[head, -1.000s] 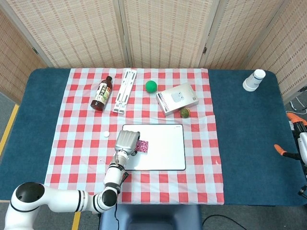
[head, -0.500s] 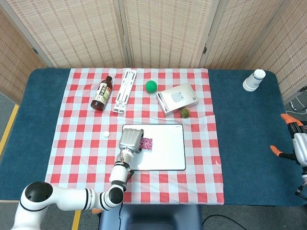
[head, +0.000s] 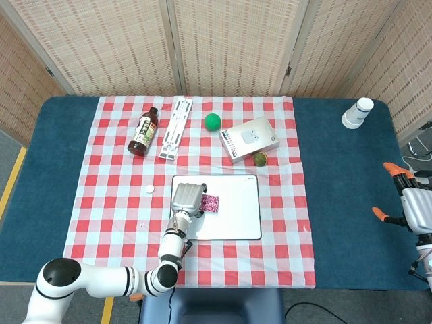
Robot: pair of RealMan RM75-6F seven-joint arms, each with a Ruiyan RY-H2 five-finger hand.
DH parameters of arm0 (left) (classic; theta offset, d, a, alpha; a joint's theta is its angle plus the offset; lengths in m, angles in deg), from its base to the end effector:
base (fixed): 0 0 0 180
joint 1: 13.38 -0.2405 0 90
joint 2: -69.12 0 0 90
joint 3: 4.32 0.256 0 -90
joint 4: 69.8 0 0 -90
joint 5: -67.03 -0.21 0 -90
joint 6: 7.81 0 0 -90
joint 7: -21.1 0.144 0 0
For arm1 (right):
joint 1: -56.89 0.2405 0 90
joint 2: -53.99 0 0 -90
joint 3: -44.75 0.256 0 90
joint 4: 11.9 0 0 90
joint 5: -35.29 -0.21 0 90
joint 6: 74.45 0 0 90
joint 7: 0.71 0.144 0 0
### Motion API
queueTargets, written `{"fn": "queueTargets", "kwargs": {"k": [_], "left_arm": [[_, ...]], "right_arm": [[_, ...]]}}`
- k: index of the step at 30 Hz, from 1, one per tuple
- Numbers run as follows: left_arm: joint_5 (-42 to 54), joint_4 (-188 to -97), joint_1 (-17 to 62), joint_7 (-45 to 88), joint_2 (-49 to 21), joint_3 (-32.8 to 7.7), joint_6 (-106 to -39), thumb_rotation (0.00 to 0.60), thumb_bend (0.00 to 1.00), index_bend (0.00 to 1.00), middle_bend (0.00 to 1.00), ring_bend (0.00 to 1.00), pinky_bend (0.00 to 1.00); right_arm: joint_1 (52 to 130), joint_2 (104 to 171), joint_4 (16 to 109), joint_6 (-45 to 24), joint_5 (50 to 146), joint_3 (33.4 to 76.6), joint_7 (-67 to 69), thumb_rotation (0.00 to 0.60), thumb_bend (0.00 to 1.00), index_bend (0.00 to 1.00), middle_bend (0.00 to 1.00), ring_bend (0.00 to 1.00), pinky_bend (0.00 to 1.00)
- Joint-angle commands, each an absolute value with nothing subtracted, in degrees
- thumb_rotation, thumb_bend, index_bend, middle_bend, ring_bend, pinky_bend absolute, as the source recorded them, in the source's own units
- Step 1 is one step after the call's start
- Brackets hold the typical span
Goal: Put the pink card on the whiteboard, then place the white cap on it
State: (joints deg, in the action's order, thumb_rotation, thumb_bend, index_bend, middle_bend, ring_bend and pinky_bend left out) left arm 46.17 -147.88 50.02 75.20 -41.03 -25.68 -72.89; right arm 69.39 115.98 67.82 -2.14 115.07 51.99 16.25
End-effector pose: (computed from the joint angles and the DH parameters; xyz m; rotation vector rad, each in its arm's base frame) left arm -0.0327 0.3570 -0.1017 -1.7666 -1.0547 -0.6511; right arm -0.3484 -0.2461 0.1934 1.3417 -1.0058 0.9125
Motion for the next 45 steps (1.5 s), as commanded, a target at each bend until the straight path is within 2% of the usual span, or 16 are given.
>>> {"fn": "queueTargets", "kwargs": {"k": [1, 6, 14, 16, 18, 20, 23, 26, 30, 34, 39, 45], "left_arm": [[46.1, -148.2, 49.9, 74.9, -40.8, -25.7, -72.8, 0.6, 0.23, 0.28, 1.0, 1.0, 1.0], [46.3, -149.5, 49.0, 74.5, -39.0, -25.4, -72.2, 0.6, 0.21, 0.17, 1.0, 1.0, 1.0], [40.6, -150.6, 43.3, 69.6, -30.1, -23.4, -75.4, 0.6, 0.22, 0.23, 0.99, 1.0, 1.0], [36.6, -149.4, 41.0, 65.2, -27.9, -22.3, -74.8, 0.6, 0.22, 0.24, 0.95, 1.0, 1.0], [28.0, -146.7, 38.1, 56.3, -25.5, -20.3, -72.4, 0.6, 0.23, 0.24, 0.85, 0.95, 1.0], [19.8, -141.9, 35.2, 46.6, -24.9, -18.7, -72.8, 0.6, 0.23, 0.27, 0.78, 0.89, 0.99], [13.3, -135.3, 32.0, 36.5, -24.7, -16.4, -72.0, 0.6, 0.24, 0.31, 0.77, 0.88, 0.98], [11.4, -130.9, 30.6, 34.0, -24.7, -14.9, -70.0, 0.6, 0.24, 0.34, 0.8, 0.9, 0.99], [12.8, -128.7, 30.3, 35.4, -24.6, -14.8, -66.0, 0.6, 0.24, 0.44, 0.92, 0.97, 1.0], [23.2, -133.9, 31.3, 46.0, -21.9, -15.5, -58.9, 0.6, 0.24, 0.46, 0.98, 1.0, 1.0], [33.1, -140.9, 32.4, 53.9, -21.0, -17.1, -60.3, 0.6, 0.24, 0.44, 0.98, 1.0, 1.0], [39.8, -142.2, 33.8, 56.5, -22.8, -19.1, -61.7, 0.6, 0.24, 0.43, 0.99, 1.0, 1.0]], "right_arm": [[69.5, 116.0, 67.8, -2.3, 115.2, 51.9, 16.2, 0.6, 0.15, 0.02, 0.07, 0.0, 0.26], [69.5, 116.1, 67.7, -2.4, 115.0, 52.0, 16.1, 0.6, 0.15, 0.02, 0.07, 0.0, 0.26], [70.0, 116.6, 67.6, -3.1, 115.4, 51.6, 15.1, 0.6, 0.15, 0.02, 0.07, 0.0, 0.26], [70.4, 117.0, 67.8, -3.7, 116.1, 51.0, 14.1, 0.6, 0.15, 0.02, 0.07, 0.0, 0.26], [70.8, 117.2, 68.2, -4.1, 117.0, 50.4, 13.4, 0.6, 0.15, 0.02, 0.07, 0.0, 0.26], [70.9, 117.5, 68.3, -4.2, 117.4, 50.2, 12.7, 0.6, 0.15, 0.02, 0.07, 0.0, 0.26], [70.9, 117.7, 68.5, -4.1, 117.3, 50.1, 11.8, 0.6, 0.15, 0.02, 0.07, 0.0, 0.26], [71.0, 117.8, 68.7, -4.2, 117.1, 50.1, 11.5, 0.6, 0.15, 0.02, 0.07, 0.0, 0.26], [71.0, 117.7, 68.7, -4.2, 116.8, 50.1, 11.5, 0.6, 0.15, 0.02, 0.07, 0.0, 0.26], [70.9, 117.6, 68.6, -3.9, 116.7, 50.2, 12.0, 0.6, 0.15, 0.02, 0.07, 0.0, 0.26], [70.9, 117.4, 68.3, -4.1, 116.4, 50.3, 12.7, 0.6, 0.15, 0.02, 0.07, 0.0, 0.26], [71.1, 117.2, 68.1, -4.2, 116.7, 50.2, 13.6, 0.6, 0.15, 0.02, 0.07, 0.0, 0.26]]}}
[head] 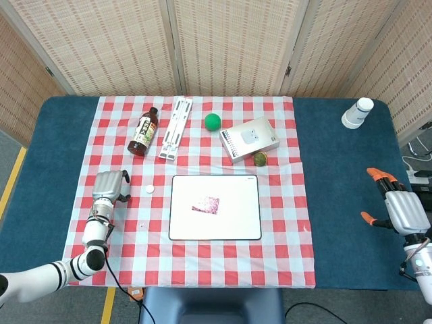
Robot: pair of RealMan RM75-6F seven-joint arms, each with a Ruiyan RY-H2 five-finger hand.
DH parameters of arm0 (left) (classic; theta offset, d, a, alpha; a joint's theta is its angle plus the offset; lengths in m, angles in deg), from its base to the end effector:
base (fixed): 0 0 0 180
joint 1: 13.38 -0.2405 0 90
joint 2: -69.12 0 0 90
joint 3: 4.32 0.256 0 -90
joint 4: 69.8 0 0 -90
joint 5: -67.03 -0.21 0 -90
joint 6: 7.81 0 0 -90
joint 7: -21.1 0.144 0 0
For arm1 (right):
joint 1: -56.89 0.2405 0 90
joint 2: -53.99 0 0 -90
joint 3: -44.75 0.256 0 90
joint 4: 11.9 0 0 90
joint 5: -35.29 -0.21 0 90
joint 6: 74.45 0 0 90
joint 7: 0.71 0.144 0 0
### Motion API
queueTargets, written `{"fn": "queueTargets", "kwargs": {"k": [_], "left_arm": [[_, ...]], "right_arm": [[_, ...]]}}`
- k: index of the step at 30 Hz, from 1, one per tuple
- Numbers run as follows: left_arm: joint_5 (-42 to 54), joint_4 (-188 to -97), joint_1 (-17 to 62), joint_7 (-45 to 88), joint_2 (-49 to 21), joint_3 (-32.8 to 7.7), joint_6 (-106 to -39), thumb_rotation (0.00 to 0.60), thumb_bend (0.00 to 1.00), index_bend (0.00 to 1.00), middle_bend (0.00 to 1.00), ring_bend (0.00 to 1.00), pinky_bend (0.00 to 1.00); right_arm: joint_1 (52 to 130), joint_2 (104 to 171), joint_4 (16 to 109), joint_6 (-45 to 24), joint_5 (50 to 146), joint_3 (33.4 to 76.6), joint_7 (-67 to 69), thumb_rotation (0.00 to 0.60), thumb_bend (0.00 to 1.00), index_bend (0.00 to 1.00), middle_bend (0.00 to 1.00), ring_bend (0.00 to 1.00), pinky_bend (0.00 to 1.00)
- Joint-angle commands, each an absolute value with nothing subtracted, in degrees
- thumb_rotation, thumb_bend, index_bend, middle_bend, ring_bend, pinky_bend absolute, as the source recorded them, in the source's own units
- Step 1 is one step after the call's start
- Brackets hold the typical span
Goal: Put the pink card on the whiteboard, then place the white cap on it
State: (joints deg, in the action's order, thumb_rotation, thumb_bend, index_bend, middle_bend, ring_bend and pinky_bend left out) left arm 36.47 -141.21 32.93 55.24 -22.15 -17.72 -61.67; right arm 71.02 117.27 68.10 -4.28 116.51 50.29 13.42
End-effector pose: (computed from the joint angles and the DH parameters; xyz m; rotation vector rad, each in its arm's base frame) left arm -0.2207 0.3974 0.0035 -1.4946 -1.1078 -0.5488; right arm -0.3433 -0.2488 0.1731 1.4292 -1.0139 0.8665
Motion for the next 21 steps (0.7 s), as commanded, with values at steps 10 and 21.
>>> {"fn": "queueTargets", "kwargs": {"k": [10, 21], "left_arm": [[38.1, -143.0, 34.1, 53.7, -24.1, -20.9, -64.5, 0.6, 0.24, 0.43, 0.99, 1.0, 1.0], [29.4, -143.1, 32.8, 49.2, -24.6, -18.3, -63.2, 0.6, 0.24, 0.43, 0.99, 1.0, 1.0]], "right_arm": [[71.4, 117.2, 67.7, -4.9, 116.5, 50.1, 14.0, 0.6, 0.15, 0.02, 0.07, 0.0, 0.26], [71.5, 117.4, 67.6, -5.2, 116.3, 50.1, 13.7, 0.6, 0.15, 0.02, 0.07, 0.0, 0.26]]}}
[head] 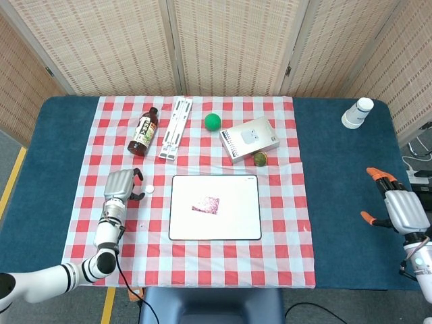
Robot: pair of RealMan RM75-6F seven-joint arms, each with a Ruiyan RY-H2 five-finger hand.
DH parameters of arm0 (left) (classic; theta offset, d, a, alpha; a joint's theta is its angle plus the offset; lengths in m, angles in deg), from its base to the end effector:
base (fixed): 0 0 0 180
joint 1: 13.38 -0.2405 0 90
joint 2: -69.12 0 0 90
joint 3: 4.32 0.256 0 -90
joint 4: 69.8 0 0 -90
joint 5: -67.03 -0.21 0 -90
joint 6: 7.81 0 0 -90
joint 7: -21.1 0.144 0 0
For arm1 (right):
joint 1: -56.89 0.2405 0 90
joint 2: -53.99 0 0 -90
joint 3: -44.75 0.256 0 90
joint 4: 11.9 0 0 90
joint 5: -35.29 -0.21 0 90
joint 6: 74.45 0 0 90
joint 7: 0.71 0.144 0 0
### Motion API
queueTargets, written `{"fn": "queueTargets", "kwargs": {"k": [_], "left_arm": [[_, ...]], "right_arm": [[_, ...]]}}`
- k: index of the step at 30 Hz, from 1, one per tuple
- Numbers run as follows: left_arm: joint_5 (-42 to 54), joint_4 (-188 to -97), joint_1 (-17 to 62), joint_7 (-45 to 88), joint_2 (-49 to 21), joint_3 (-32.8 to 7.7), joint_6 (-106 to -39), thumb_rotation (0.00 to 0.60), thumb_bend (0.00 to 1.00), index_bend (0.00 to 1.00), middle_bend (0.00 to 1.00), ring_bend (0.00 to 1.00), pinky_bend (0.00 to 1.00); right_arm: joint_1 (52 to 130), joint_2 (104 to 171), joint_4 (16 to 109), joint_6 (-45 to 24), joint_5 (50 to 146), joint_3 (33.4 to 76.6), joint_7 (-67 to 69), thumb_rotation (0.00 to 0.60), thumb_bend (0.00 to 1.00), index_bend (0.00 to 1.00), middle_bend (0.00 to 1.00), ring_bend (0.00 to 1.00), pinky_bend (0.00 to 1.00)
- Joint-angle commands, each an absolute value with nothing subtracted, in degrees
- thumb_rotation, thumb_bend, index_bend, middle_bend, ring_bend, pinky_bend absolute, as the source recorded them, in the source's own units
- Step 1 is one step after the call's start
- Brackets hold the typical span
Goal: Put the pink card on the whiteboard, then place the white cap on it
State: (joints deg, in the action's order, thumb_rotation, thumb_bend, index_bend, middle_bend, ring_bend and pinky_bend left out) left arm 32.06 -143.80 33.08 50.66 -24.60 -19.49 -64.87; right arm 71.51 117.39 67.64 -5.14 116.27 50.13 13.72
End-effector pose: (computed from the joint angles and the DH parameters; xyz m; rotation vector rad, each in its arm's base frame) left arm -0.1902 0.3921 -0.0100 -1.4903 -1.1449 -0.7004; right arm -0.3446 -0.2513 0.1718 1.4344 -1.0231 0.8576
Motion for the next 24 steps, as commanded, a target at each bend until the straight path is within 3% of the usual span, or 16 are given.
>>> {"fn": "queueTargets", "kwargs": {"k": [1, 6, 24], "left_arm": [[28.7, -142.5, 32.9, 49.0, -24.5, -17.9, -62.4, 0.6, 0.24, 0.43, 0.99, 1.0, 1.0], [28.1, -139.3, 33.4, 47.8, -25.2, -17.6, -59.3, 0.6, 0.24, 0.41, 0.99, 1.0, 1.0], [28.5, -137.2, 34.1, 48.0, -26.8, -18.3, -58.5, 0.6, 0.25, 0.42, 0.99, 1.0, 1.0]], "right_arm": [[71.5, 117.4, 67.7, -5.2, 116.3, 50.1, 13.7, 0.6, 0.15, 0.02, 0.07, 0.0, 0.26], [71.4, 117.3, 67.7, -5.0, 116.1, 50.1, 13.6, 0.6, 0.15, 0.02, 0.07, 0.0, 0.26], [71.5, 117.2, 67.8, -5.4, 115.7, 50.1, 13.4, 0.6, 0.15, 0.02, 0.07, 0.0, 0.26]]}}
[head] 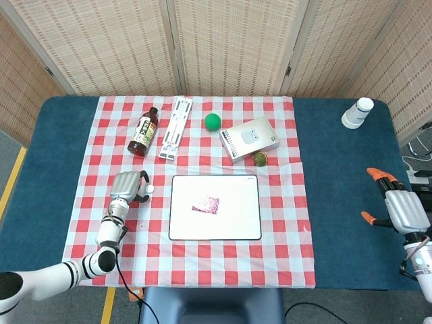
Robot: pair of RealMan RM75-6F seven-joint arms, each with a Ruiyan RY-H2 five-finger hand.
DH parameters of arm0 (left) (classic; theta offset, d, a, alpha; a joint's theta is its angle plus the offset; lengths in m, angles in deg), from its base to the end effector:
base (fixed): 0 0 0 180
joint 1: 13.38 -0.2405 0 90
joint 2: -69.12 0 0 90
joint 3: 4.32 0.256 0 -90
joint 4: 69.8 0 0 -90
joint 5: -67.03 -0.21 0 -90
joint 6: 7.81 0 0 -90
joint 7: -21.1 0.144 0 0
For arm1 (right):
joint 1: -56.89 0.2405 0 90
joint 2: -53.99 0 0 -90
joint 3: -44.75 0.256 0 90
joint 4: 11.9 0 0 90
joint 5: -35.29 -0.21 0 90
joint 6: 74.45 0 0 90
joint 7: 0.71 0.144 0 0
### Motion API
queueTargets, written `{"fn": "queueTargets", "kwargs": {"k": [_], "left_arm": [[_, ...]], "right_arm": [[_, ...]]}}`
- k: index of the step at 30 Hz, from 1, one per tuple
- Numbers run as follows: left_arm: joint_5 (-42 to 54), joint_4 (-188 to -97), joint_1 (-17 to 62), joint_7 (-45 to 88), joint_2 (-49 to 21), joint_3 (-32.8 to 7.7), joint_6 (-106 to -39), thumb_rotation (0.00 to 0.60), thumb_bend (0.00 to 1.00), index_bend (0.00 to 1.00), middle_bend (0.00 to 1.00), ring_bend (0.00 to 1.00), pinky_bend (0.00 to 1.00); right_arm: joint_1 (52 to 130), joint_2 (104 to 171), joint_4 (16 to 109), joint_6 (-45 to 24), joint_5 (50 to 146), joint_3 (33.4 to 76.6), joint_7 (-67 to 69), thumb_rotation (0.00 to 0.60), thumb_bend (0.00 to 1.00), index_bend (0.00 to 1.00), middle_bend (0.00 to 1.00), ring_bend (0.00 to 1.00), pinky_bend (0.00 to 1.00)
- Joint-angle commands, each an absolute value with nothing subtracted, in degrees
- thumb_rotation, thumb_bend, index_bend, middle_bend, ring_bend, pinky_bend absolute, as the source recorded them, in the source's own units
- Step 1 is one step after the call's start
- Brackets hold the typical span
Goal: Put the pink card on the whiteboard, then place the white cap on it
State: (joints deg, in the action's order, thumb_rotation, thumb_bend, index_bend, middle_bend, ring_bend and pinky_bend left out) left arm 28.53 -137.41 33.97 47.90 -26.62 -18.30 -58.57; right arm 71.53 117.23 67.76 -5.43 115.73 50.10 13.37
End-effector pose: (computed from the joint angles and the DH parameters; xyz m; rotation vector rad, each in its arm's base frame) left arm -0.1962 0.3998 -0.0246 -1.5759 -1.1307 -0.6757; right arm -0.3458 -0.2512 0.1726 1.4295 -1.0252 0.8472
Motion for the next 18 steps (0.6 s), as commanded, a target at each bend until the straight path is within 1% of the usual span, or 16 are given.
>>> {"fn": "queueTargets", "kwargs": {"k": [1, 18], "left_arm": [[28.5, -137.0, 34.1, 48.0, -27.0, -18.3, -58.5, 0.6, 0.25, 0.42, 0.99, 1.0, 1.0], [30.6, -134.6, 35.1, 48.9, -28.3, -18.7, -56.7, 0.6, 0.25, 0.43, 0.99, 1.0, 1.0]], "right_arm": [[71.5, 117.2, 67.7, -5.4, 115.7, 50.1, 13.4, 0.6, 0.15, 0.02, 0.07, 0.0, 0.26], [71.5, 117.2, 67.6, -5.5, 115.4, 50.2, 13.3, 0.6, 0.15, 0.02, 0.07, 0.0, 0.26]]}}
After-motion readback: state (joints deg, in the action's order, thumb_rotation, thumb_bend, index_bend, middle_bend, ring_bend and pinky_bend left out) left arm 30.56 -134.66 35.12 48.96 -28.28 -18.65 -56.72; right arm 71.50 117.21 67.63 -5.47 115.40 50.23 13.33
